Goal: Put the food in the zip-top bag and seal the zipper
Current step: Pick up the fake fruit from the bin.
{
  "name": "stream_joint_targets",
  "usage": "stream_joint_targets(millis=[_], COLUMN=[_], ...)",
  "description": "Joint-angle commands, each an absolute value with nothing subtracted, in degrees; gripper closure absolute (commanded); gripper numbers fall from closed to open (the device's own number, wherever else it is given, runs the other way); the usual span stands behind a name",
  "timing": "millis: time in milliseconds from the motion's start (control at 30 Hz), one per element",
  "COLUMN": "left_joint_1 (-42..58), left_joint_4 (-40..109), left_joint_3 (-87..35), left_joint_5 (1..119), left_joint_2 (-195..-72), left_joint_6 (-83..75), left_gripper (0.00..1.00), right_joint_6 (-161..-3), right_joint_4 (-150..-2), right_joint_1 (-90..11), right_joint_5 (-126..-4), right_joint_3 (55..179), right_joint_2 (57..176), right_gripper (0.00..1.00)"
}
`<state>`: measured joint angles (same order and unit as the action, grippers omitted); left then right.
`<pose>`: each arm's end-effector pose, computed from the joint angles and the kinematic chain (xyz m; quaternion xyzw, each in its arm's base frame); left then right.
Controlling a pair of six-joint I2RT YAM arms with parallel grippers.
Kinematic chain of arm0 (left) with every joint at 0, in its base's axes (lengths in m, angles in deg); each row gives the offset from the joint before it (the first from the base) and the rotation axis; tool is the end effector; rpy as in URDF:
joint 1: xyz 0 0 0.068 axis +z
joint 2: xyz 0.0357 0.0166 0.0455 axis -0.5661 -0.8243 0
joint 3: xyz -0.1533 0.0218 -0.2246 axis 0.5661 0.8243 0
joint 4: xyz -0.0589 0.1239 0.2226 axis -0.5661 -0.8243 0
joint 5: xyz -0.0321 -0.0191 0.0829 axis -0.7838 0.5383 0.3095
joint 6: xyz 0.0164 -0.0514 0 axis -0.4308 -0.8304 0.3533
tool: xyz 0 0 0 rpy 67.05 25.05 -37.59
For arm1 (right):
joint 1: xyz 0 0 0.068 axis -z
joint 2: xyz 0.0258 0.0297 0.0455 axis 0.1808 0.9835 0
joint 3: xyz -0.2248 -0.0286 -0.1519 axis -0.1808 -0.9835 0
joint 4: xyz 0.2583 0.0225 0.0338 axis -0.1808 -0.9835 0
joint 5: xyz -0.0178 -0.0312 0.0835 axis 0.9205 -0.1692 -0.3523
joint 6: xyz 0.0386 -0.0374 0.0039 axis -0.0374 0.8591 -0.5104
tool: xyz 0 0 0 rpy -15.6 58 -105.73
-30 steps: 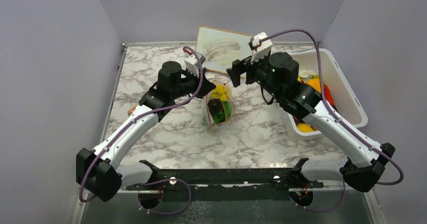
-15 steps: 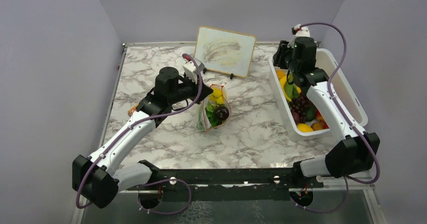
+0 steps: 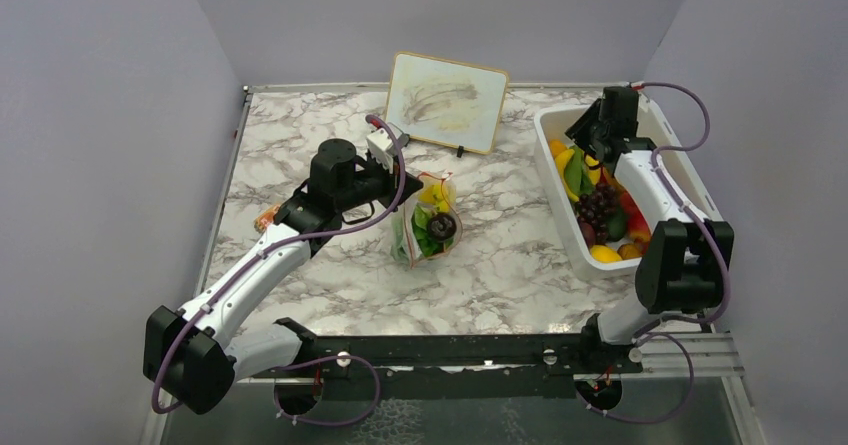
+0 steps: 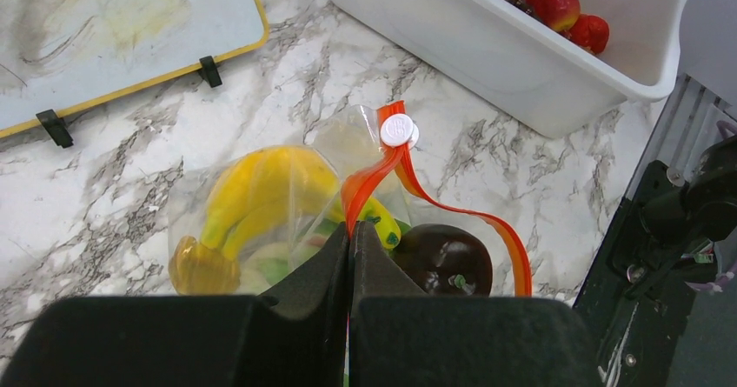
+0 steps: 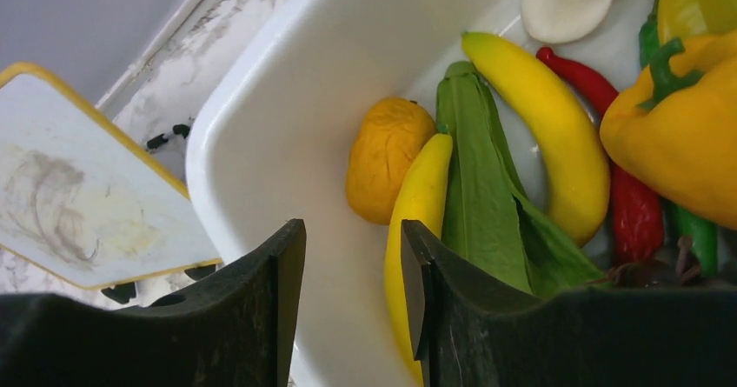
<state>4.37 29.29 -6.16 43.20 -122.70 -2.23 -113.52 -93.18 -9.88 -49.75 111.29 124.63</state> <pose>0.2179 -0.1438 0.3303 0.2659 0.7407 -0.3640 0.4981 0.3558 -0.0077 0.2868 0.3225 0.8340 0.0900 0.4386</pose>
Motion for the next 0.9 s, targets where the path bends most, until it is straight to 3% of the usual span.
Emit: stream_joint_targets(millis=[0,433,867], left_joint_1=[4.4,4.4,4.5], left_joint_4=[31.3,31.0,31.0], left_joint_3=[-5.6,-5.5,-5.3], left_joint_5=[42.0,42.9,43.0], left_joint_2=[-121.2,-120.7,-120.8], left_joint_6=[-0.9,-0.3,-0.4], left_gripper=[1.0,1.0,1.0], right_joint_6=[-123.7,-130.5,-132.6], right_joint_4=[-95.1,-94.0,-89.6], right_joint_1=[-9.3,-7.9,-7.3], right_joint_5=[-46.4,-43.3,-50.3], right_joint_3=[112.3,110.0,108.3], right_joint_2=[127.8,132.9,137.9], right_gripper=[0.55,0.51,0.53])
